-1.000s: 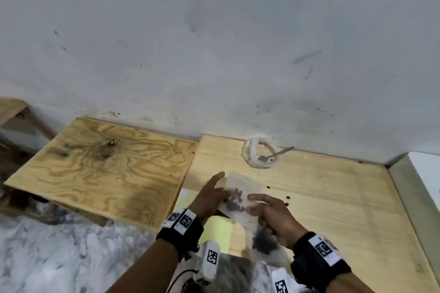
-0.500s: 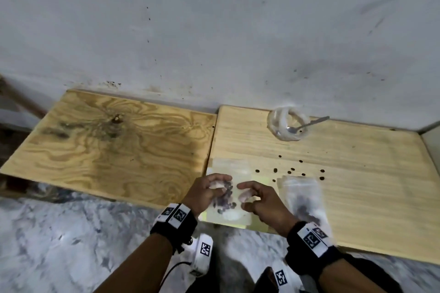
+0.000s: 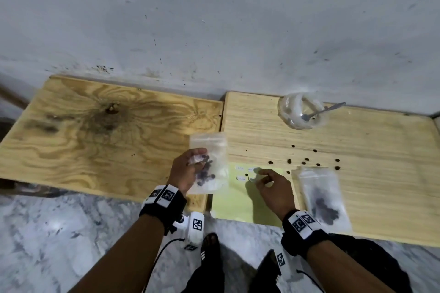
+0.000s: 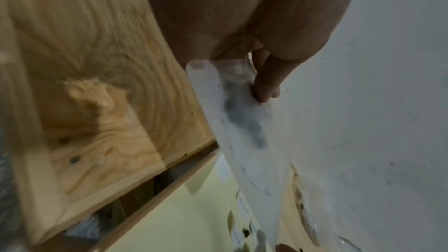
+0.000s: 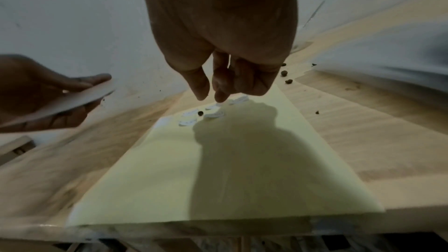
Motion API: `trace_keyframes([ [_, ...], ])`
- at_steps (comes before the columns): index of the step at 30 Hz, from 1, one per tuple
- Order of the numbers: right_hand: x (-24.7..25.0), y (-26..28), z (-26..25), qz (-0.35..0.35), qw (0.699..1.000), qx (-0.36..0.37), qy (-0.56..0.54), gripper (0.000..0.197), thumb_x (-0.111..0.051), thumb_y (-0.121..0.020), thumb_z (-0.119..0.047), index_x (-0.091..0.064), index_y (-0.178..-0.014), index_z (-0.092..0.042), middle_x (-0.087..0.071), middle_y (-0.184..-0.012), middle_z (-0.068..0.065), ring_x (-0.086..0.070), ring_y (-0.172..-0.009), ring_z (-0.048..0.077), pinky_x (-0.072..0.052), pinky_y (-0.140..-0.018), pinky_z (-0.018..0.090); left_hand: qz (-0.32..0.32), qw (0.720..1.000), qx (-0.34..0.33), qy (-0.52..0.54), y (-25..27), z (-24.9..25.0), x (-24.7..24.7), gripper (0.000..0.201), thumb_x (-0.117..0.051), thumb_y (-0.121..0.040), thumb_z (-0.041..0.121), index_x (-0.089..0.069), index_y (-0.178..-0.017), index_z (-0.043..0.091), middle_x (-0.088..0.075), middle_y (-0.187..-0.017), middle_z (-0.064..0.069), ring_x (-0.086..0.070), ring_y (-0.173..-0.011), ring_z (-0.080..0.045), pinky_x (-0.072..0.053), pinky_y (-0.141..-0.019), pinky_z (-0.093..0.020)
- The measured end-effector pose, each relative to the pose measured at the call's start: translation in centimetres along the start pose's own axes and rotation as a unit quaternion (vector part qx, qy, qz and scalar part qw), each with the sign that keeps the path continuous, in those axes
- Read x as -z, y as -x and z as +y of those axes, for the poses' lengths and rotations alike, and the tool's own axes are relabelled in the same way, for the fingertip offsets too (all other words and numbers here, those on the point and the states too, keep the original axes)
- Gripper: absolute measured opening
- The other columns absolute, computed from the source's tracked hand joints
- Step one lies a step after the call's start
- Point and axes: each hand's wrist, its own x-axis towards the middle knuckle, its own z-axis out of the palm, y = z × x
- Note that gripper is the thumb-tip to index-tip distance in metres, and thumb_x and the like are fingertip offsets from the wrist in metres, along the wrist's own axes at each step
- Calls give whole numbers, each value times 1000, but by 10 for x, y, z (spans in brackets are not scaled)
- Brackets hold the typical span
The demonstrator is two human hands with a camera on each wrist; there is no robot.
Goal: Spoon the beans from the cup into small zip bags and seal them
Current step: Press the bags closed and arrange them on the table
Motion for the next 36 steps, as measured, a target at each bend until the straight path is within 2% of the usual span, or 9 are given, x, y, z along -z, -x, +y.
trace_keyframes([
  [4,-10,-8,-8,-5,996,23,85,28,-67,-88,-33,-69,-116,-36,-64,-88,-15,-64,-90,13,-43,-71,24,-3,1000,-21,-13,-4,13,-5,29,-52,-86,-20,-62,-106,-1,-65,-87,-14,-66,-64,-19,-57,-52,-30],
  [6,-18,-11,-13,-23,992,41,120,27,-66,-88,-40,-68,-115,-37,-67,-98,-14,-65,-99,14,-44,-73,25,2,998,-42,-48,-5,16,-7,32,-51,-85,-21,-62,-108,-2,-64,-90,-4,-66,-59,-1,-52,-49,-16],
  [8,-24,-11,-18,-46,981,68,176,28,-62,-91,-42,-67,-118,-40,-65,-110,-11,-63,-107,16,-47,-77,27,4,996,-50,-68,-7,15,-7,34,-51,-85,-21,-63,-109,-2,-63,-98,-2,-65,-60,6,-49,-49,-11],
  [14,-37,-10,-16,-99,956,103,258,30,-51,-93,-38,-66,-118,-45,-60,-113,-10,-60,-109,15,-40,-77,25,5,996,-39,-86,-7,7,1,34,-53,-85,-19,-66,-107,4,-62,-105,-1,-65,-62,7,-46,-48,-12],
  [18,-39,-10,-15,-103,945,124,283,29,-49,-94,-39,-66,-117,-43,-61,-112,-8,-61,-107,20,-44,-78,28,3,995,-39,-93,-10,1,12,39,-56,-85,-16,-69,-93,19,-64,-117,-7,-69,-74,2,-51,-58,-16],
  [25,-43,-19,-24,-51,929,154,333,39,-38,-102,-37,-71,-90,-19,-69,-97,2,-66,-89,29,-42,-68,32,2,995,-39,-95,-8,1,12,38,-57,-85,-15,-70,-94,20,-63,-118,-7,-69,-79,-1,-53,-62,-18],
  [29,-44,-18,-20,-56,936,149,313,38,-39,-102,-38,-65,-87,-15,-68,-94,3,-66,-86,30,-37,-64,30,15,993,-39,-113,-7,-1,11,39,-60,-84,-10,-73,-93,26,-65,-120,-3,-66,-102,-16,-52,-66,-24],
  [33,-32,-23,-16,-42,967,134,213,17,-49,-97,-33,-56,-90,-19,-66,-86,0,-62,-78,28,-42,-61,32,17,996,-27,-80,-2,5,6,20,-61,-88,-5,-70,-101,9,-70,-100,-5,-69,-75,-12,-52,-53,-21],
  [36,-20,-23,-19,-46,988,138,60,11,-51,-98,-31,-54,-90,-24,-65,-76,-5,-64,-70,22,-52,-63,40,20,995,-35,-87,-1,6,2,19,-59,-89,-6,-69,-96,9,-72,-91,-5,-69,-70,-11,-54,-52,-22],
])
